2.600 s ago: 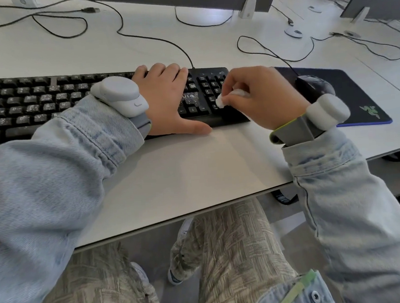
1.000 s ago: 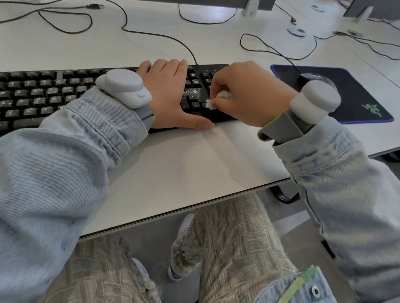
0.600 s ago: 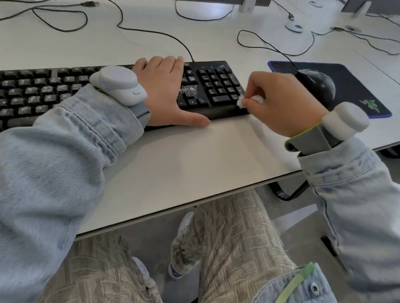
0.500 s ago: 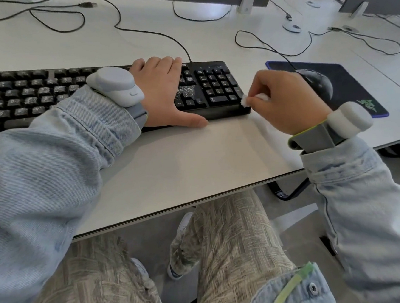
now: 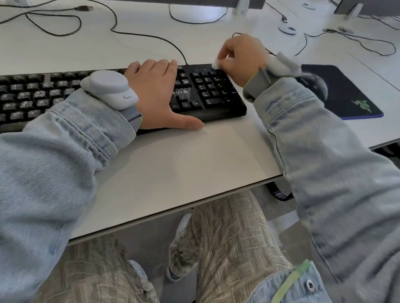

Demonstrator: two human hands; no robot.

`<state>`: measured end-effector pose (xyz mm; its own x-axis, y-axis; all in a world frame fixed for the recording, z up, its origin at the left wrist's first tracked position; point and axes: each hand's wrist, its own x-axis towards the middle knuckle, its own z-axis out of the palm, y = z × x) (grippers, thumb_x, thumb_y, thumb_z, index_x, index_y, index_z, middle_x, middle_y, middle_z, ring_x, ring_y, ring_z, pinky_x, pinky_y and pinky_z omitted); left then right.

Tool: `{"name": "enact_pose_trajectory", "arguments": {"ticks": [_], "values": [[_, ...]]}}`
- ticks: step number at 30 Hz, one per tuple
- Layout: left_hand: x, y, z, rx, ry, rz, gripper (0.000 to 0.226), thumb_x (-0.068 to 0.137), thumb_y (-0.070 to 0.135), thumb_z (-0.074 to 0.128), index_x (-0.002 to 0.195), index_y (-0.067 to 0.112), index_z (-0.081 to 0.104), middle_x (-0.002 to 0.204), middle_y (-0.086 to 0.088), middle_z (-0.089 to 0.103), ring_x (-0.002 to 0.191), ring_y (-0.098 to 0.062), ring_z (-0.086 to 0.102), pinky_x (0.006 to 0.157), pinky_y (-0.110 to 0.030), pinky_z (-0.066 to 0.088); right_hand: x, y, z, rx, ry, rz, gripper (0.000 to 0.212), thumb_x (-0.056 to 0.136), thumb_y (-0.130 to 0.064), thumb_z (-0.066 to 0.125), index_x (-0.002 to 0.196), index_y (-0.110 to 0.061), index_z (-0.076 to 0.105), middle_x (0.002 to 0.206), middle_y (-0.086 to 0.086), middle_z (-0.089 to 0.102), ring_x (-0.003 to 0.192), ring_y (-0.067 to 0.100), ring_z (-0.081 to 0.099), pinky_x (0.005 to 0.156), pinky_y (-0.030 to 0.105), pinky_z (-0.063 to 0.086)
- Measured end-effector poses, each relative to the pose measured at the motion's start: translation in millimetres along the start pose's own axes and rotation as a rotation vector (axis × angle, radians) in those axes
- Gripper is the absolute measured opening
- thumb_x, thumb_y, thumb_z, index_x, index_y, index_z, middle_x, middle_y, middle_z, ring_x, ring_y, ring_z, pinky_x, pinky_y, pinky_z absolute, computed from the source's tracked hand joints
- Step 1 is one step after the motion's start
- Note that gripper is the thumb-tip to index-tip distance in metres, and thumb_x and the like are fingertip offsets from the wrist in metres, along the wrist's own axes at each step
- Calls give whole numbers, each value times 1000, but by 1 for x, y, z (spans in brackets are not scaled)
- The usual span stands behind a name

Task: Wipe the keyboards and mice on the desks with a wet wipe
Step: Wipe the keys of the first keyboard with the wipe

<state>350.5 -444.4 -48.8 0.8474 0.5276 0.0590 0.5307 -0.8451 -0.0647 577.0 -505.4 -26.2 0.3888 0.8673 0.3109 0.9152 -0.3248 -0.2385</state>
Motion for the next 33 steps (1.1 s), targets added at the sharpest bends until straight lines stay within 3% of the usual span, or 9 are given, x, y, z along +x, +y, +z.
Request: {"name": "enact_pose_trajectory", "arguments": {"ticks": [5, 8, 11, 14, 16, 19, 24, 31, 33], "values": [[0, 1, 0, -8, -4, -4, 153, 42, 106, 17, 156, 5, 16, 155, -10, 34, 141, -30, 33, 118, -46, 24, -30, 4, -11, 50, 3, -37, 24, 85, -37, 66, 82, -13, 66, 77, -4, 57, 75, 13, 51, 68, 24, 37], [2, 0, 1, 1, 10, 1, 153, 43, 108, 17, 155, 4, 18, 152, -10, 38, 138, -31, 37, 116, -47, 27, -60, 1, -22, 75, -14, -81, 20, 86, -33, 65, 78, -14, 64, 66, -12, 52, 70, 13, 49, 67, 27, 38], [2, 0, 2, 3, 10, -4, 153, 44, 108, 18, 155, 4, 18, 153, -9, 37, 139, -31, 36, 117, -47, 26, -89, -3, -30, 55, -35, -104, 19, 88, -28, 63, 78, -13, 62, 63, -13, 50, 66, 11, 46, 62, 21, 31], [2, 0, 2, 2, -1, -9, 154, 44, 108, 19, 156, 4, 15, 155, -9, 34, 141, -30, 33, 119, -47, 23, -109, -4, -42, 33, -118, -120, 15, 88, -25, 61, 80, -13, 63, 66, -10, 57, 65, 8, 49, 60, 18, 34], [2, 0, 1, -3, -5, -11, 154, 43, 109, 19, 156, 4, 15, 156, -9, 33, 142, -30, 33, 119, -46, 23, -113, -5, -49, 26, -161, -123, 11, 87, -24, 62, 81, -15, 65, 67, -9, 60, 64, 7, 51, 58, 8, 34], [2, -1, -1, -21, -21, -12, 156, 41, 109, 19, 157, 5, 13, 156, -9, 33, 142, -31, 32, 119, -46, 23, -107, -3, -53, 9, -113, -98, 8, 87, -24, 60, 84, -19, 65, 65, -10, 56, 62, 2, 50, 58, 4, 33], [-3, -8, -9, -46, -46, -36, 160, 35, 108, 21, 157, 5, 12, 155, -9, 35, 141, -32, 34, 118, -47, 27, -70, -17, -48, 21, -26, -134, 10, 86, -26, 58, 87, -20, 65, 68, -7, 57, 66, 10, 49, 67, 24, 36], [-26, -48, -12, 28, -124, -72, 164, 30, 112, 19, 158, 11, 5, 155, -7, 35, 140, -33, 35, 117, -47, 27, -1, -41, -22, -116, -86, -151, 13, 85, -29, 57, 90, -26, 69, 92, -2, 62, 90, 20, 60, 80, 32, 50], [-31, -56, -11, 31, -142, -68, 164, 29, 114, 19, 159, 14, 3, 156, -6, 33, 141, -32, 34, 118, -48, 25, 11, -45, -15, -160, -133, -170, 15, 87, -25, 60, 95, -20, 72, 102, 4, 66, 95, 23, 60, 79, 27, 46]]}}
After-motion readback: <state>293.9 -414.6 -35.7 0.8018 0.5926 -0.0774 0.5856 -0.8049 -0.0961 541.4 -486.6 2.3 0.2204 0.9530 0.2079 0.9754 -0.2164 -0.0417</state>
